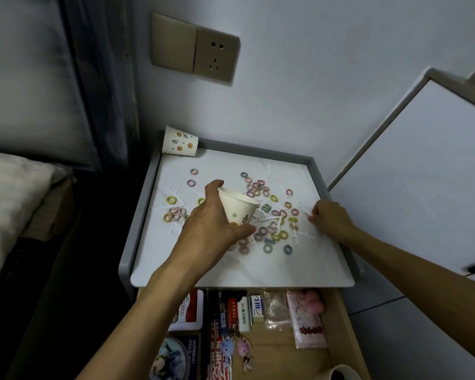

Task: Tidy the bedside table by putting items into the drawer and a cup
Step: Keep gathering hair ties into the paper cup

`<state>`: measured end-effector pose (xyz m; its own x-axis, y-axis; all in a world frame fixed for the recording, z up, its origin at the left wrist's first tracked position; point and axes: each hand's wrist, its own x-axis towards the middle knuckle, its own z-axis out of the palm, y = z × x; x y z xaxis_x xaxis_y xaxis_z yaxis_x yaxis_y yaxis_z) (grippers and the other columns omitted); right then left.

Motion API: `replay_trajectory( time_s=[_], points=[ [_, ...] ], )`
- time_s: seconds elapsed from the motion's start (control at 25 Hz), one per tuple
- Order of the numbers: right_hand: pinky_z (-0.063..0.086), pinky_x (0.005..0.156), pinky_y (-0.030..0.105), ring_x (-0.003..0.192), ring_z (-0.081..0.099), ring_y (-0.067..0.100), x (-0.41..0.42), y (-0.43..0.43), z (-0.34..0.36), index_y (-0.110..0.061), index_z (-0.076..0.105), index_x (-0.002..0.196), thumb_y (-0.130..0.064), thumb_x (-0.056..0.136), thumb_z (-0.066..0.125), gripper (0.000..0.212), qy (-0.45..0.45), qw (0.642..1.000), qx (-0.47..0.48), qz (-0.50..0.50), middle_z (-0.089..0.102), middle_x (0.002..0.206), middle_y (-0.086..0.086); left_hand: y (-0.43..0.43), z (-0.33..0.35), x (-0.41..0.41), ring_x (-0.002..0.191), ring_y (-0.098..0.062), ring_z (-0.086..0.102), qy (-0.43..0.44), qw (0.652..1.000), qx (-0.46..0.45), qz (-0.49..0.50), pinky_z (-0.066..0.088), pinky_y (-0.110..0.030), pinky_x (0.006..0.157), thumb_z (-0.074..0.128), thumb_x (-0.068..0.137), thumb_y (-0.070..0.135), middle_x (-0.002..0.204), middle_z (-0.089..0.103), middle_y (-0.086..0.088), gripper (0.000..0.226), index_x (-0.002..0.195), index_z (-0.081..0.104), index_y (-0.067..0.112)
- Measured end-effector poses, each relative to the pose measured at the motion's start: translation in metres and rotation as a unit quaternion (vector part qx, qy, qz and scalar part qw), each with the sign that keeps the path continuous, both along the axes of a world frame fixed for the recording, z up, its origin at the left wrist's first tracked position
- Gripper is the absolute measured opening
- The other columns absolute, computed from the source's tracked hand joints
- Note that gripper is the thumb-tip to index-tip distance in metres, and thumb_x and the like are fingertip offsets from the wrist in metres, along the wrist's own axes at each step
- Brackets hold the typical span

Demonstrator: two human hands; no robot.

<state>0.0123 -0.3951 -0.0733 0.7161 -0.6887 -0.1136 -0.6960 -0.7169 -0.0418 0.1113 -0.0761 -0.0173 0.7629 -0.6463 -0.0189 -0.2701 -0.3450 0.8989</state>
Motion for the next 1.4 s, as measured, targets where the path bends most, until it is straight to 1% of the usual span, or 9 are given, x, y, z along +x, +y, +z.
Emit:
replay_trajectory(
  time_s=[0.16,0.36,0.68,0.88,1.0,1.08,1.16,1.28,1.4],
  points=[
    [0.052,0.080,0.040,0.085,0.061,0.026,-0.009,0.002,0.000,-0.007,0.059,0.098,-0.024,0.095,0.061,0.018,-0.037,0.999,-0.031,0.026,0.066,0.098,0.014,0.001,0.000,0.001,0.098,-0.018,0.057,-0.001,1.000,0.004,-0.001,0.041,-0.022,0.064,0.081,0.075,0.035,0.123,0.058,-0.001,0.094,0.146,0.020,0.029],
    [0.055,0.066,0.018,0.066,0.067,0.008,0.000,0.036,0.070,-0.010,0.067,0.097,-0.012,0.088,0.068,0.009,-0.199,0.965,0.127,0.115,0.071,0.087,0.010,0.002,-0.001,0.000,0.100,-0.019,0.056,-0.030,0.999,0.020,-0.017,0.047,-0.030,0.077,0.083,0.072,0.033,0.127,0.058,-0.002,0.098,0.146,0.019,0.032],
    [0.047,0.072,0.010,0.080,0.064,0.002,0.047,0.136,0.136,-0.018,0.075,0.098,-0.022,0.080,0.077,0.018,-0.061,0.894,0.101,0.433,0.073,0.092,-0.009,-0.003,0.003,-0.007,0.088,-0.015,0.059,-0.068,0.996,0.008,-0.059,0.044,-0.026,0.065,0.083,0.067,0.021,0.108,0.060,0.010,0.090,0.136,0.027,0.039],
    [0.054,0.072,0.025,0.074,0.066,0.005,0.039,0.126,0.120,-0.013,0.072,0.098,-0.022,0.081,0.077,0.020,-0.167,0.932,0.210,0.245,0.071,0.083,-0.004,-0.002,0.005,-0.005,0.093,-0.018,0.058,-0.062,0.997,-0.005,-0.050,0.049,-0.029,0.070,0.083,0.066,0.018,0.111,0.058,0.008,0.088,0.133,0.029,0.039],
    [0.057,0.070,0.035,0.064,0.067,0.017,0.029,0.136,0.111,-0.002,0.070,0.096,-0.008,0.088,0.069,0.011,-0.170,0.889,0.384,0.180,0.072,0.071,0.000,-0.002,0.007,-0.006,0.096,-0.017,0.056,-0.062,0.997,-0.016,-0.040,0.050,-0.031,0.075,0.088,0.064,0.029,0.113,0.055,0.010,0.091,0.134,0.029,0.039],
    [0.055,0.067,0.032,0.062,0.065,0.016,0.026,0.134,0.108,-0.004,0.071,0.093,-0.010,0.090,0.066,0.008,-0.201,0.875,0.412,0.158,0.071,0.072,0.005,-0.003,0.009,-0.006,0.097,-0.016,0.055,-0.067,0.997,-0.027,-0.024,0.050,-0.031,0.076,0.088,0.063,0.037,0.111,0.053,0.012,0.089,0.132,0.032,0.039],
    [0.054,0.064,0.030,0.061,0.065,0.012,0.020,0.115,0.098,-0.009,0.072,0.087,-0.020,0.091,0.066,0.013,-0.216,0.909,0.334,0.123,0.072,0.073,0.005,-0.003,0.009,-0.006,0.099,-0.017,0.055,-0.073,0.997,-0.029,-0.010,0.049,-0.031,0.076,0.088,0.063,0.038,0.111,0.054,0.011,0.085,0.130,0.034,0.038],
    [0.048,0.069,0.030,0.075,0.063,0.011,-0.003,0.077,0.058,-0.013,0.066,0.094,-0.041,0.085,0.071,0.029,-0.095,0.986,0.132,0.026,0.068,0.087,-0.002,-0.003,0.007,-0.005,0.101,-0.017,0.055,-0.071,0.997,-0.026,-0.006,0.045,-0.029,0.074,0.087,0.065,0.036,0.114,0.055,0.010,0.085,0.131,0.034,0.037],
    [0.048,0.074,0.032,0.090,0.058,0.018,-0.022,0.068,0.020,-0.015,0.059,0.107,-0.050,0.081,0.072,0.046,-0.014,0.993,0.105,-0.048,0.059,0.103,0.000,-0.003,0.008,-0.006,0.101,-0.018,0.055,-0.071,0.997,-0.032,-0.013,0.044,-0.027,0.075,0.087,0.066,0.037,0.112,0.054,0.011,0.085,0.132,0.034,0.036]
  ],
)
